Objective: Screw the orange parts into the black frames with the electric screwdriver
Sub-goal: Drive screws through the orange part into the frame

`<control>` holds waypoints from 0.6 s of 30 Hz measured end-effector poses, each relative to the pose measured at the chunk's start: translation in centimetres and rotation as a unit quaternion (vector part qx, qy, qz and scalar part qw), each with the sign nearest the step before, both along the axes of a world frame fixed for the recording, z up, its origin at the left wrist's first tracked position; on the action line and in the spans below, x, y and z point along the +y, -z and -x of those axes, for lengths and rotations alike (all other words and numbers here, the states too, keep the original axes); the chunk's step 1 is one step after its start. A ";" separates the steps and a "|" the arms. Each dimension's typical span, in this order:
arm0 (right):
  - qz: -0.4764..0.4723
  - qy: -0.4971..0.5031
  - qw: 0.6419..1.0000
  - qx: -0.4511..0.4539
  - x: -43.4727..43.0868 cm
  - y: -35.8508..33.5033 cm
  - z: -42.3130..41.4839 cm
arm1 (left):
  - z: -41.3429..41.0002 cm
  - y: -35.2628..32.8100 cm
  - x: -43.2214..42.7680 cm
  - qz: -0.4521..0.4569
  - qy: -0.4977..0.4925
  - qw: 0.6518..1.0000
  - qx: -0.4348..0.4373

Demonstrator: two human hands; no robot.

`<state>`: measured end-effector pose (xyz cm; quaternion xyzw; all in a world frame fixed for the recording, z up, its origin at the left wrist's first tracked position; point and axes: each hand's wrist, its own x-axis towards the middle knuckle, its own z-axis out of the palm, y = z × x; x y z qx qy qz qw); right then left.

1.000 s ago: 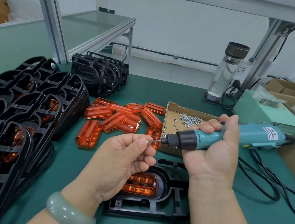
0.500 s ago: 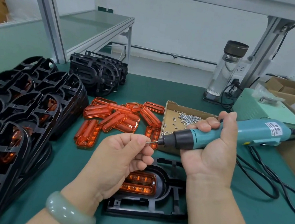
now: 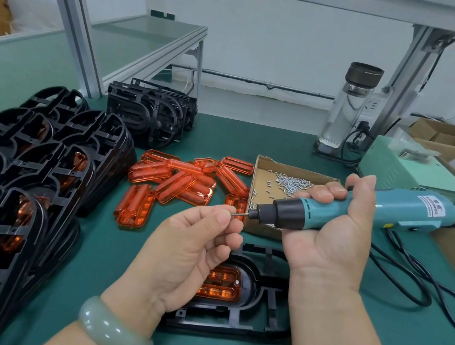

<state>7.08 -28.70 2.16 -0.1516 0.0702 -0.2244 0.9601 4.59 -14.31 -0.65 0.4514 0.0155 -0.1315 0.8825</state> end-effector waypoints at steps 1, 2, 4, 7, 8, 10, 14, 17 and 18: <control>0.000 0.001 1.000 -0.003 0.0 0.0 0.0 | 0.0 0.0 0.0 -0.001 -0.005 1.000 -0.004; 0.000 0.001 1.000 -0.007 0.0 0.0 0.1 | 0.0 0.1 -0.1 -0.006 -0.011 1.000 -0.011; -0.002 0.003 1.000 -0.012 0.1 -0.1 0.1 | 0.0 0.2 -0.2 -0.037 -0.032 0.998 -0.033; -0.001 0.004 1.000 -0.010 0.1 -0.2 0.2 | -0.1 0.4 -0.1 -0.127 -0.080 0.985 -0.088; 0.000 0.002 1.000 -0.009 0.1 -0.2 0.2 | -0.1 0.4 0.0 -0.154 -0.088 0.978 -0.108; -0.001 -0.001 1.000 -0.007 0.1 -0.2 0.2 | -0.1 0.4 0.3 -0.182 -0.089 0.970 -0.136; -0.002 -0.003 1.000 -0.013 0.2 0.0 0.1 | 0.1 0.2 0.7 -0.158 -0.065 0.975 -0.139; 0.004 -0.004 1.000 -0.020 0.3 0.1 0.0 | 0.0 0.1 0.6 -0.140 -0.056 0.981 -0.122; 0.005 -0.004 1.000 -0.022 0.3 0.1 0.0 | 0.0 0.2 0.6 -0.139 -0.056 0.982 -0.119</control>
